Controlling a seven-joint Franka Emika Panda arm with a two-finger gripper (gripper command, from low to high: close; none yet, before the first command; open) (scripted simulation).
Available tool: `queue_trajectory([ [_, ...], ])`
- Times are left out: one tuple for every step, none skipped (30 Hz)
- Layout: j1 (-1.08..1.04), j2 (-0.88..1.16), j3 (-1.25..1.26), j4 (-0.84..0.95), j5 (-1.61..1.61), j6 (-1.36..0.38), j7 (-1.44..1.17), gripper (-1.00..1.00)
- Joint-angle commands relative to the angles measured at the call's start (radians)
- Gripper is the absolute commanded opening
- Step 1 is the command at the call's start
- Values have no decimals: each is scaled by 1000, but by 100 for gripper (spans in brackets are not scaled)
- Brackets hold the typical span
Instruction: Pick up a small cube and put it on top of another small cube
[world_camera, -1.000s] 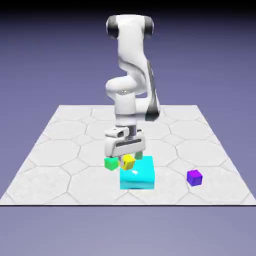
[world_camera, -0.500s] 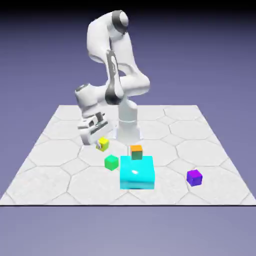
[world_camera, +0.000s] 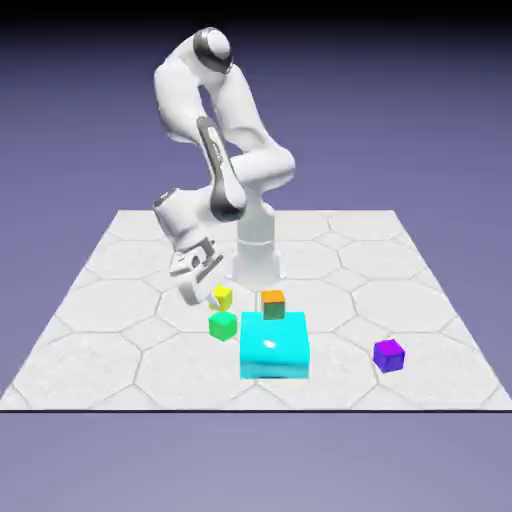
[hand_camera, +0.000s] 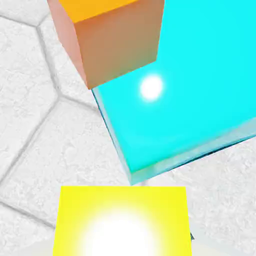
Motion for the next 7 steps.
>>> queue_trajectory([
  [36, 4, -34, 1, -1, 18, -1, -100],
  [73, 8, -68, 1, -1, 35, -2, -100],
  [109, 12, -102, 2, -2, 52, -3, -100],
  [145, 16, -136, 2, -3, 70, -4, -100],
  [181, 21, -170, 3, -3, 87, -5, -100],
  [182, 21, -170, 3, -3, 87, -6, -100],
  [182, 21, -170, 3, -3, 87, -6, 100],
])
